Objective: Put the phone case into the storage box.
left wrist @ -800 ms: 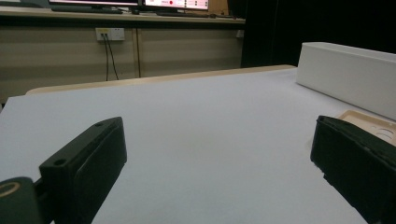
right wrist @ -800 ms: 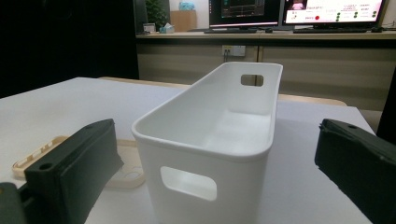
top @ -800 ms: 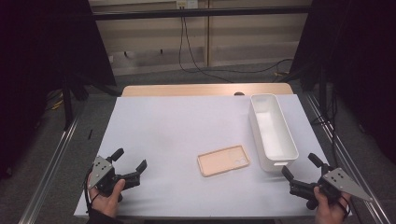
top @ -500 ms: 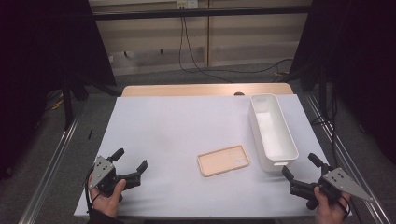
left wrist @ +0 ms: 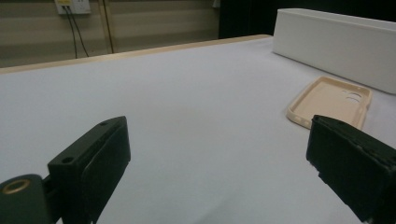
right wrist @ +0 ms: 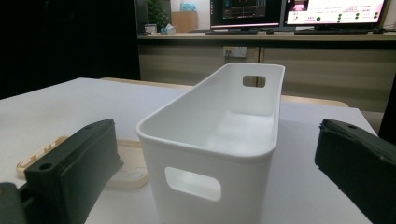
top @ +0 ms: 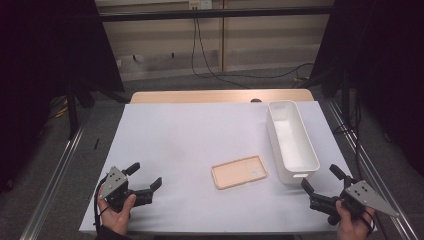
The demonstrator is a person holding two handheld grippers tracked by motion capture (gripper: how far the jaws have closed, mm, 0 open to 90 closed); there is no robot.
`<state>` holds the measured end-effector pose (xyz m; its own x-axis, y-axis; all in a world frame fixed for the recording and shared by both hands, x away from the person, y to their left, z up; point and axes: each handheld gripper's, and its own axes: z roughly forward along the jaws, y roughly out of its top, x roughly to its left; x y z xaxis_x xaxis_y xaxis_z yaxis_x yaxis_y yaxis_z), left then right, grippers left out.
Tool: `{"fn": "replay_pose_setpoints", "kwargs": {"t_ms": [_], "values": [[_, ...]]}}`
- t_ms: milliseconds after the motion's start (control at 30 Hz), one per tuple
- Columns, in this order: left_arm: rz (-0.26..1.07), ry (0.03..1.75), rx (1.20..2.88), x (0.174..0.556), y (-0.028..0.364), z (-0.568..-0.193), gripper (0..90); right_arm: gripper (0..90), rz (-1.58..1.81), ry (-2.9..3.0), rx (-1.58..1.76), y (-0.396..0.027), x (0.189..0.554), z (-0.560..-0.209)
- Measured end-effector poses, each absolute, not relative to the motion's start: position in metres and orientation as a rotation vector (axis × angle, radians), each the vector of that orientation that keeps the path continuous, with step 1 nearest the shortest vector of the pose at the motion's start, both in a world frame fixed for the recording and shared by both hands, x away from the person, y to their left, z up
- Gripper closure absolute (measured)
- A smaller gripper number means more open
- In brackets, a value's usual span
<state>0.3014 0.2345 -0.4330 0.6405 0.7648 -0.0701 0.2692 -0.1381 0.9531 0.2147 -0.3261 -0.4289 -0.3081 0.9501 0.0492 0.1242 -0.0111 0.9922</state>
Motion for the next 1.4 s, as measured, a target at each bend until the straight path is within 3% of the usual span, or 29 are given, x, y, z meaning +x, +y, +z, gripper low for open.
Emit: {"fn": "replay_pose_setpoints", "kwargs": {"t_ms": [200,533,933,1400], "values": [[0.546,0.803,1.729,0.305,0.23,-0.431,6.6,0.0,1.401,1.532,1.168,-0.326,0.217,-0.43],[0.439,0.754,1.743,0.316,0.215,-0.43,6.2,0.0,1.401,1.531,1.178,-0.326,0.216,-0.431],[0.485,0.757,1.706,0.327,0.202,-0.429,5.2,0.0,1.405,1.544,1.18,-0.325,0.216,-0.431],[0.467,0.664,1.745,0.341,0.158,-0.42,3.9,0.0,1.412,1.557,1.17,-0.324,0.215,-0.431]]}}
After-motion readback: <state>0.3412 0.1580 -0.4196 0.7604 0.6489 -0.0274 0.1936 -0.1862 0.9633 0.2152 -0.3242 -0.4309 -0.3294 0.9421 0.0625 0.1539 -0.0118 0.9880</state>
